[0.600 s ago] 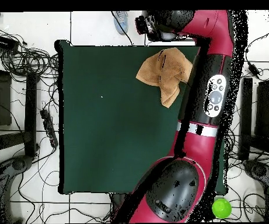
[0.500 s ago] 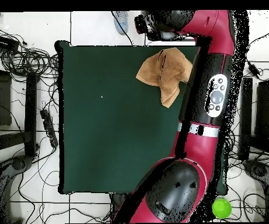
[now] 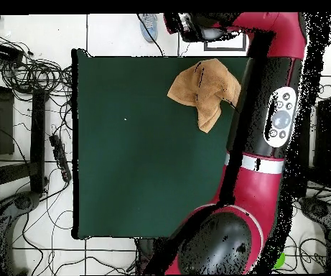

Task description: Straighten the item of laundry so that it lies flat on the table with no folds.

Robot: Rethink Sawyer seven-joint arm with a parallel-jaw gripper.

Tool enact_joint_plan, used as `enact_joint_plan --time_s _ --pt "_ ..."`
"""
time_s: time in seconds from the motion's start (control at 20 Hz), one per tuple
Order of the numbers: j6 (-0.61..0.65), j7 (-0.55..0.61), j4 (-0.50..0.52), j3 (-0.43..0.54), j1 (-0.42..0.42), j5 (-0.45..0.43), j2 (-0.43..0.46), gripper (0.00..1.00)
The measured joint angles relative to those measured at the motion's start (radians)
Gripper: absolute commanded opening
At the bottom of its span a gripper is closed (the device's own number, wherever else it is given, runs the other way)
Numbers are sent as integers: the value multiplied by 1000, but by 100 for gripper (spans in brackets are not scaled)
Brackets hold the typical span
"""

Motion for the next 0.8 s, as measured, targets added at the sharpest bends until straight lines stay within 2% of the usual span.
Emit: enact_joint_plan --time_s 0.5,0.8 --pt "129 0 0 0 0 30 -137 100" --pt "192 0 -27 1 6 -3 -179 100"
